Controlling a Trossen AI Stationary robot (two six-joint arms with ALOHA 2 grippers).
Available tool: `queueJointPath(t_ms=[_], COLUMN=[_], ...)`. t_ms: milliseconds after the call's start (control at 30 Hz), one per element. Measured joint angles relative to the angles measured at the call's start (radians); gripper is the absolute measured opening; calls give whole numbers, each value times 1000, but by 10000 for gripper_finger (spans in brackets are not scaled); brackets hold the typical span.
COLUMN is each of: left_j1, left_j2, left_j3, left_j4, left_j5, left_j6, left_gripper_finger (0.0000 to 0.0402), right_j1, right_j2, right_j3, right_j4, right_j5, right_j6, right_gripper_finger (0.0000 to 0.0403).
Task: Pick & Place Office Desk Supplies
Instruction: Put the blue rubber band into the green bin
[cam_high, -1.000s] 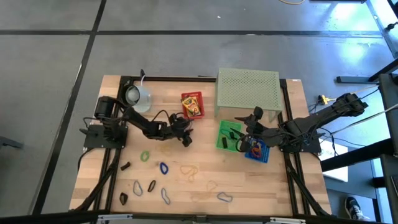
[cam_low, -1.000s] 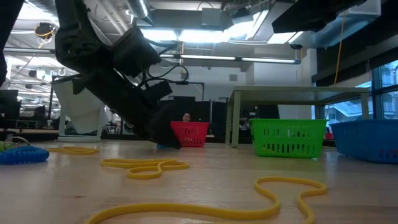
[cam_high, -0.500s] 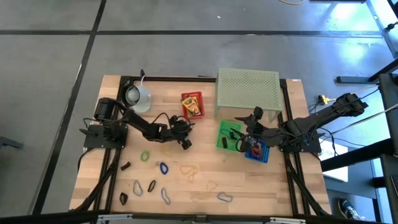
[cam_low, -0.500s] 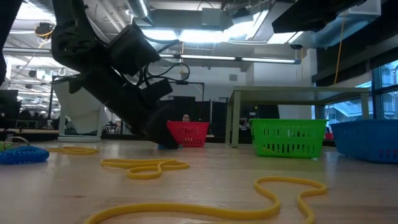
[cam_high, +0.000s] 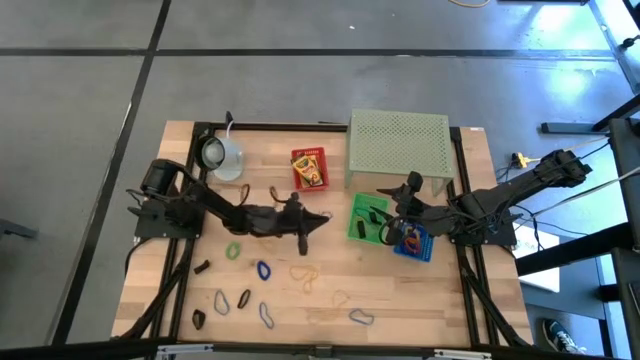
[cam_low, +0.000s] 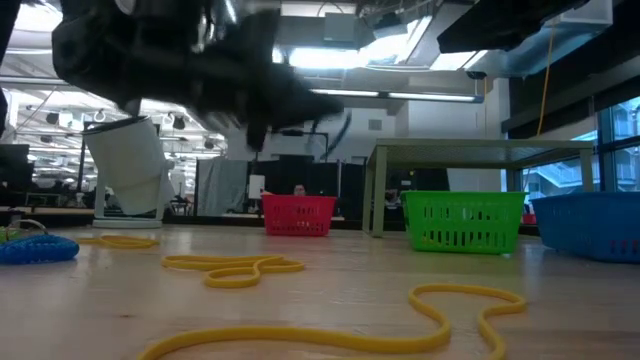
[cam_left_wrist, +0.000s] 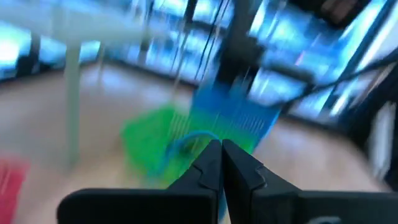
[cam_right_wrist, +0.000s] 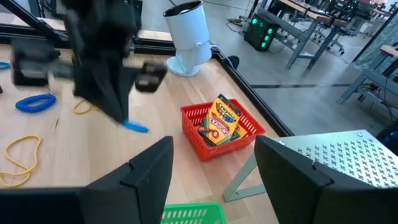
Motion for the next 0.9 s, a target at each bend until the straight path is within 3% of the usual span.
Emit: queueJointPath(t_ms=[133,267,667,733,900], left_j1=[-26,-46,-73,-77,-86], left_j2=[0,-1,5,5,5], left_j3=[1,1,96,115,135], left_j4=[279,447,303,269,227], left_j5=[98,187,255,285,306], left_j6=[118,181,159,150,156], left_gripper_finger=[3,3,2,3,3], right_j1=[0,0,0,0,0], right_j2=[0,0,171,208,256], right_j3=[0,0,1,1,1], right_j4=[0,4,391,445,525], right_j5=[-4,-55,-518,-518,-398], right_j6=[-5,-28,-366,-417,-482], right_gripper_finger=[229,229,229,229,229])
